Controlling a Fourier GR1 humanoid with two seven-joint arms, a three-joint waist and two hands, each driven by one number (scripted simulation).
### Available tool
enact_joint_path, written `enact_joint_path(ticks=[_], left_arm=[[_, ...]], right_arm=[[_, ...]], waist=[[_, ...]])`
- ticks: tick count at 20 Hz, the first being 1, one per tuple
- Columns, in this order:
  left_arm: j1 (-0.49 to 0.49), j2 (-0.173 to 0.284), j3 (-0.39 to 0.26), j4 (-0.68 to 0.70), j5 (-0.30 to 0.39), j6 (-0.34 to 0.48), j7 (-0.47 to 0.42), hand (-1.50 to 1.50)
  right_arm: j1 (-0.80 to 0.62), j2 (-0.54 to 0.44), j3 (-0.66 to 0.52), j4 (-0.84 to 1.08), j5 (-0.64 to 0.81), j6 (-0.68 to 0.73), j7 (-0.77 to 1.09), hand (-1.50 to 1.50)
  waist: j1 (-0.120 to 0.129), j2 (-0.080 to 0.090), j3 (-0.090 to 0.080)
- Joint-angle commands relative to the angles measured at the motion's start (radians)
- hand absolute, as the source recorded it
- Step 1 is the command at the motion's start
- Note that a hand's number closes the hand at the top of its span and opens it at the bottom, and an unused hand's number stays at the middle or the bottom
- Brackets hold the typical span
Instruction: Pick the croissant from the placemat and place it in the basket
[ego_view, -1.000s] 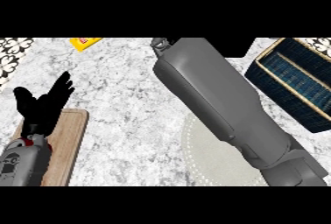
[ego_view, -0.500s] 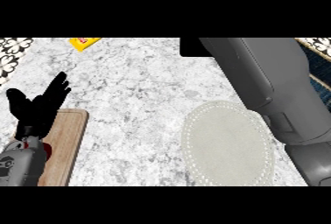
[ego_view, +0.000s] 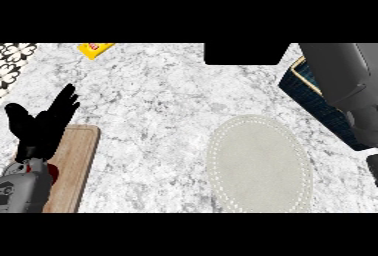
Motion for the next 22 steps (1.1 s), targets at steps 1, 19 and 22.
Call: enact_joint_path(ticks=[1,19,22], left_arm=[[0.010,0.020,0.024,0.018,0.025,-0.033,-0.012,0.00],[0.007,-0.004,0.019,-0.009,0.003,-0.003,0.014,0.00],[-0.036,-0.016,0.010,0.034,-0.014,0.009,0.003,0.00]], right_arm=[[0.088,-0.032,-0.023,-0.025,0.010,-0.008,0.057,1.50],[0.423,-0.156,-0.173,-0.202,0.026,-0.178,0.007,-1.50],[0.492,-0.133,-0.215,-0.202,-0.041,-0.211,-0.099,-1.50]], waist=[[-0.011,-0.002,0.000],[-0.010,0.000,0.000],[-0.007,0.002,0.001]])
